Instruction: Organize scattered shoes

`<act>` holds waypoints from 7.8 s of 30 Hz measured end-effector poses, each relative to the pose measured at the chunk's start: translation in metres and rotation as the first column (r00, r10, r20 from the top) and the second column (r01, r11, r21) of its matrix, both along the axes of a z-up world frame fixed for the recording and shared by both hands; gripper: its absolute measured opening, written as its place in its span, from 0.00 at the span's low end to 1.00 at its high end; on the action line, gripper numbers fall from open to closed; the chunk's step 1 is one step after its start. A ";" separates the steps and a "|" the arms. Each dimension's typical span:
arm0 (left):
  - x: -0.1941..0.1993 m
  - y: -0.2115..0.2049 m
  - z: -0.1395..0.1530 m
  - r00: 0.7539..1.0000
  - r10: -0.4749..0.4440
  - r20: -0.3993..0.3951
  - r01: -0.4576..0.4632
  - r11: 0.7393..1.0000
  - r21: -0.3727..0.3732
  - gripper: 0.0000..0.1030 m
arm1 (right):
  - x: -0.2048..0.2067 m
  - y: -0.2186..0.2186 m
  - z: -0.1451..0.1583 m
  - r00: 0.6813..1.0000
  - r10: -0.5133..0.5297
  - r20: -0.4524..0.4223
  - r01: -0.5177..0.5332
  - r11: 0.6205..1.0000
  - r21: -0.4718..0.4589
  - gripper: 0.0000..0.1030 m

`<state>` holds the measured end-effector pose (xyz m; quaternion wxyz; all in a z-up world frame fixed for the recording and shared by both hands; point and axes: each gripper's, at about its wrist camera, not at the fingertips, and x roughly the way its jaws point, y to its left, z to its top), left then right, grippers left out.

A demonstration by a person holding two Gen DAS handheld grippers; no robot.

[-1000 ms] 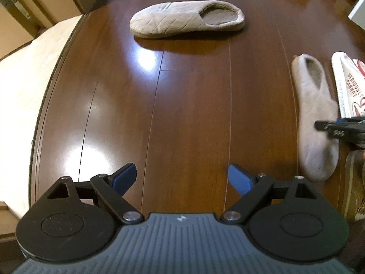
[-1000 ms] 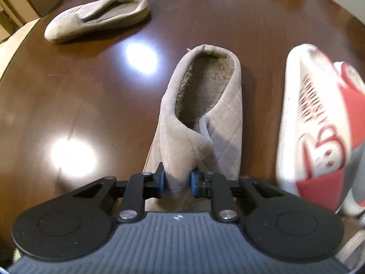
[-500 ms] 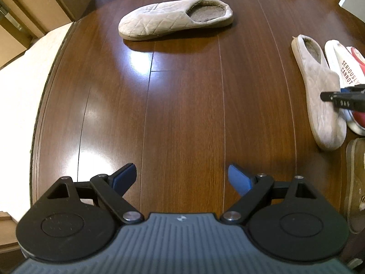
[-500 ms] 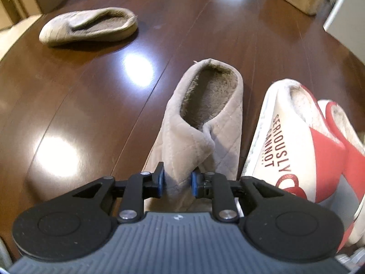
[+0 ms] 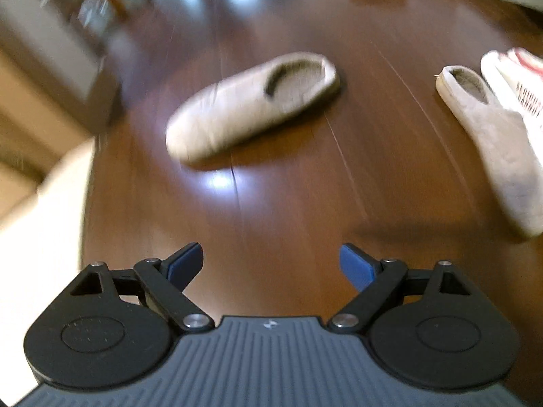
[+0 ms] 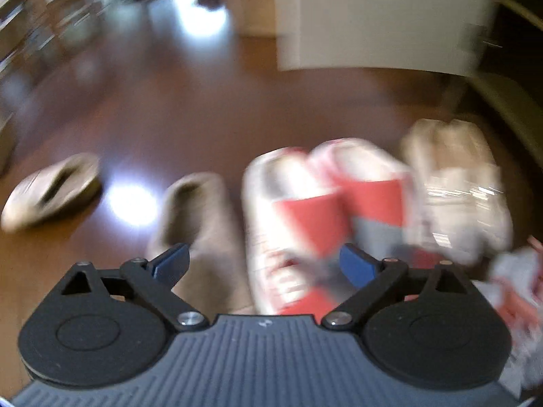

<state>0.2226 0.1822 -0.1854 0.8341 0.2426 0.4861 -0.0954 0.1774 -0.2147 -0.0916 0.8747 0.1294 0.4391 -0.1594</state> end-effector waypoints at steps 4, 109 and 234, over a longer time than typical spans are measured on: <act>0.039 -0.005 -0.032 0.940 -0.333 0.074 0.310 0.925 0.222 0.87 | 0.003 -0.003 -0.004 1.000 -0.018 -0.024 0.019 0.999 0.051 0.92; 0.110 -0.097 -0.089 0.933 0.180 -0.313 -0.296 0.876 -0.380 0.41 | 0.029 0.162 -0.098 0.752 0.648 -0.121 -0.643 0.761 0.082 0.15; -0.172 -0.186 0.282 0.993 0.107 0.051 -0.092 0.967 -0.236 0.79 | -0.243 -0.132 0.229 0.967 0.255 0.023 -0.255 0.967 0.001 0.95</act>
